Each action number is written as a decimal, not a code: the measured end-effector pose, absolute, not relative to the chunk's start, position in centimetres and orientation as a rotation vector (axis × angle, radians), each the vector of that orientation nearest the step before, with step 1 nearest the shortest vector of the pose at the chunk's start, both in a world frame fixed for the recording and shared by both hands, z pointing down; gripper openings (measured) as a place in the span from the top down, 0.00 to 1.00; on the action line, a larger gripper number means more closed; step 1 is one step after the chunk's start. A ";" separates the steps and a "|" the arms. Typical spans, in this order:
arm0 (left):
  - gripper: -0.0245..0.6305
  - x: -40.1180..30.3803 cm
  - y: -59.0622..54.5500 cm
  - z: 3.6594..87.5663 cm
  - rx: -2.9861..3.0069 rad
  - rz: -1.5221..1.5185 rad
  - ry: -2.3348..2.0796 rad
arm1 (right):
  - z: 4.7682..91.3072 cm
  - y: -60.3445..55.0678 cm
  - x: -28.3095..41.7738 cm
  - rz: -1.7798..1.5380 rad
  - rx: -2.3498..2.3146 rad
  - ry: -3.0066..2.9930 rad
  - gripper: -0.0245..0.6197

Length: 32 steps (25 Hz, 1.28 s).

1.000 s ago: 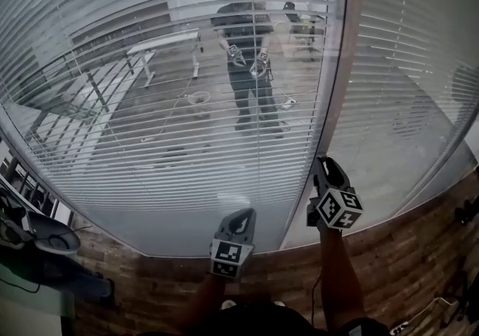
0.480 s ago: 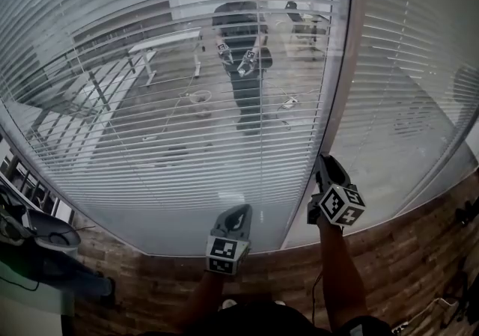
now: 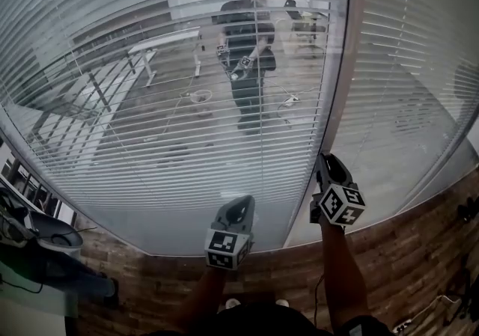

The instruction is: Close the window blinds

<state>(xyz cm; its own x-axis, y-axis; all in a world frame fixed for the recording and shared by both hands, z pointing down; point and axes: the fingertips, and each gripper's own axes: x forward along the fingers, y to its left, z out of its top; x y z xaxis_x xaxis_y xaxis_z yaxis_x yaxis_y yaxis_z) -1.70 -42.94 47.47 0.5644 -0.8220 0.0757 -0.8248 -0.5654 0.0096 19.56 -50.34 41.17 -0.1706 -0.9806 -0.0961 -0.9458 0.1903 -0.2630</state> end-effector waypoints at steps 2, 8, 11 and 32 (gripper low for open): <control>0.96 -0.8 -42.5 47.7 2.757 0.112 -1.413 | 41.2 -50.4 19.5 -0.171 -1.862 2.256 0.76; 0.96 0.3 -41.6 48.3 2.778 0.132 -1.363 | 41.2 -50.3 19.2 -0.078 -1.913 2.351 0.76; 0.96 1.2 -40.7 48.9 2.788 0.165 -1.327 | 41.2 -50.3 19.2 -0.022 -1.951 2.394 0.76; 0.96 -0.7 -40.6 49.2 2.722 0.137 -1.411 | 40.6 -50.0 18.5 0.367 -2.161 2.559 0.76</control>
<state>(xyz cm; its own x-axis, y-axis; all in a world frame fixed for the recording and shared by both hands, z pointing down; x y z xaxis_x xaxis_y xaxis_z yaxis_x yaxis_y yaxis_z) -0.68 -40.63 49.20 0.5739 -0.8111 0.1127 -0.8176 -0.5753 0.0238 18.47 -50.00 40.56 -0.1623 -0.9862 0.0337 -0.9370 0.1648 0.3081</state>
